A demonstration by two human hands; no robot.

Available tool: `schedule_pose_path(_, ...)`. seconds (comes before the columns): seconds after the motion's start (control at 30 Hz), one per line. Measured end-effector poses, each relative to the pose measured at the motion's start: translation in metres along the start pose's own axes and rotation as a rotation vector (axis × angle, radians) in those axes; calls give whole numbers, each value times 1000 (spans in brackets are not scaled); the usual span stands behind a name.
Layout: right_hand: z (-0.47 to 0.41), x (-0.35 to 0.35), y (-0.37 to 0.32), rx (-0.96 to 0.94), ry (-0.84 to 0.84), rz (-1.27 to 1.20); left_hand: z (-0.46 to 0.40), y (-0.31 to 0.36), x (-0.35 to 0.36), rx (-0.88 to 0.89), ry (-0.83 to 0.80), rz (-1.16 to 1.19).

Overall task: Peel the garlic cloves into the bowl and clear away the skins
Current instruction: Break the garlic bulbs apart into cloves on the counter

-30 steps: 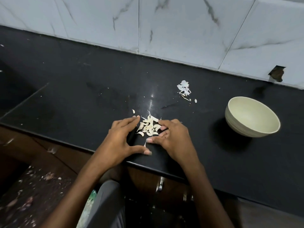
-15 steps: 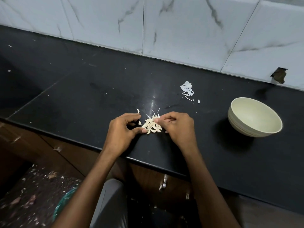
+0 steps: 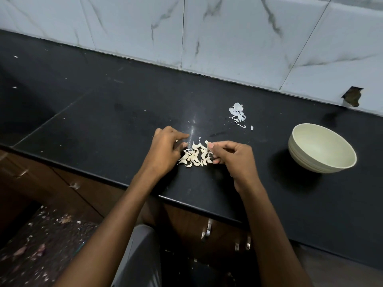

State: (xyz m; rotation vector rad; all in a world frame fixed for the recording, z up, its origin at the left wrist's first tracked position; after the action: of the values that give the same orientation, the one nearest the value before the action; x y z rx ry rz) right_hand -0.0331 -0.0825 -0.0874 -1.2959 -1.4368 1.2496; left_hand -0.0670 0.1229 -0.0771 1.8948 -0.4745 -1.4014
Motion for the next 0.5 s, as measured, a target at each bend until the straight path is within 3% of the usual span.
schedule_pose_path(0.23,-1,4,8,55,2,-129,-12,2,4,-7,-81,-37)
schedule_pose_path(0.5,0,9,7,39,-75,-101,-10,4,10,-13,-29,-110)
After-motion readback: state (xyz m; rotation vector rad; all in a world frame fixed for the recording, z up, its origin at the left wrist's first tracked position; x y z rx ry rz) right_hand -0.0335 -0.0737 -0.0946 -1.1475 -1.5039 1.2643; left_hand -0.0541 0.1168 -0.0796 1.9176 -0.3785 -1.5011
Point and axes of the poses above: each hand's wrist, its own z-axis away from the middle knuckle, its own x-axis out of the palm, y = z × x, the point moved 6 cm from there along -z, towards the middle knuckle, and after that the axes turned 12 degrees about -x, right-handed, at the moved point
